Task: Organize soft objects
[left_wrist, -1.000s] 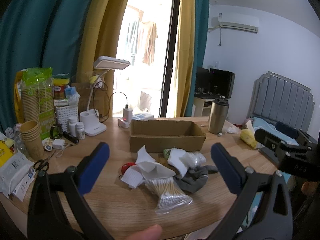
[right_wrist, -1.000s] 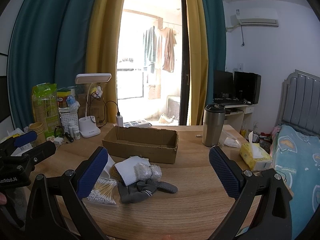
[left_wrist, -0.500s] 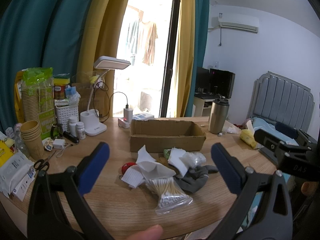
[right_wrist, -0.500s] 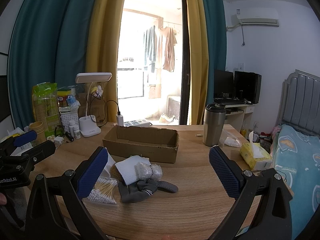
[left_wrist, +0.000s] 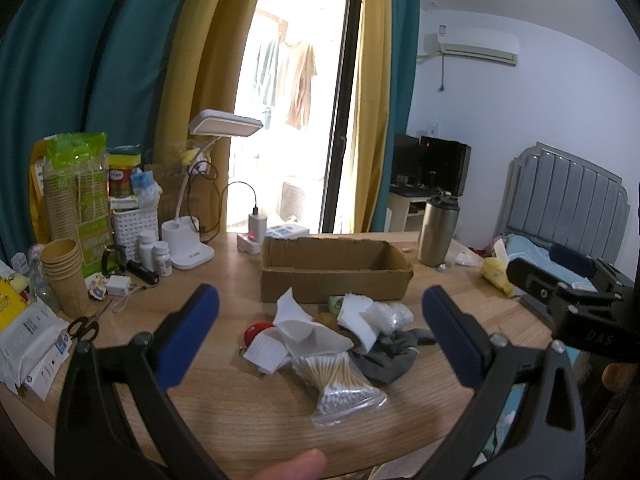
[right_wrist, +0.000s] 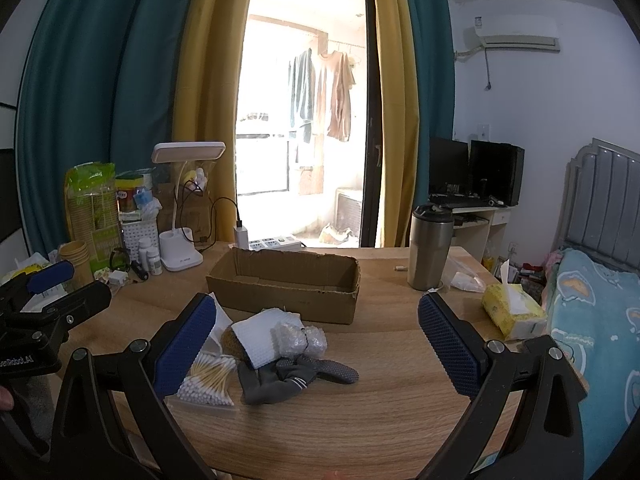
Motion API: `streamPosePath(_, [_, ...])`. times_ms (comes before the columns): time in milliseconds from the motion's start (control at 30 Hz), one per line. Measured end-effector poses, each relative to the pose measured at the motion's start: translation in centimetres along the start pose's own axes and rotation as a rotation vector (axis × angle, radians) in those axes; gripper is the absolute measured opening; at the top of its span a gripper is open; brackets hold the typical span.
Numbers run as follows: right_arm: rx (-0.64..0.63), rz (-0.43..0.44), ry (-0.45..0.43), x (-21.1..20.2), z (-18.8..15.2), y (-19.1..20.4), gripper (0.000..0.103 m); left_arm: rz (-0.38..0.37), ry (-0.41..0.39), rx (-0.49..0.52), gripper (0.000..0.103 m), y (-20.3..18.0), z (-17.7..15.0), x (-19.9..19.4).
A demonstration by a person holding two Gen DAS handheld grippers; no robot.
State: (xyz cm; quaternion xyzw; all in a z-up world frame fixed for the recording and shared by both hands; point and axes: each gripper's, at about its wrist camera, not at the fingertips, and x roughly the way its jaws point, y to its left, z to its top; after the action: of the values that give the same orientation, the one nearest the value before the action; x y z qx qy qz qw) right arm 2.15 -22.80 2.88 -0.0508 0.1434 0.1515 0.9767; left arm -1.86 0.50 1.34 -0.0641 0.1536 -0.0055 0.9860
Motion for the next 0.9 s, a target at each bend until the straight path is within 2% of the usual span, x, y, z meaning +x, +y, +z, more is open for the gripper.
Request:
streamPosePath(500, [-0.004, 0.037, 0.067, 2.1, -1.0, 0.5, 0.103, 0.016, 0.038, -0.026, 0.102, 1.0, -1.2, 0.9])
streamPosePath(900, [0.052, 0.091, 0.236, 8.1, -4.1, -0.6, 0.103, 0.043, 0.257, 0.006, 0.102, 0.5, -4.7, 7.4])
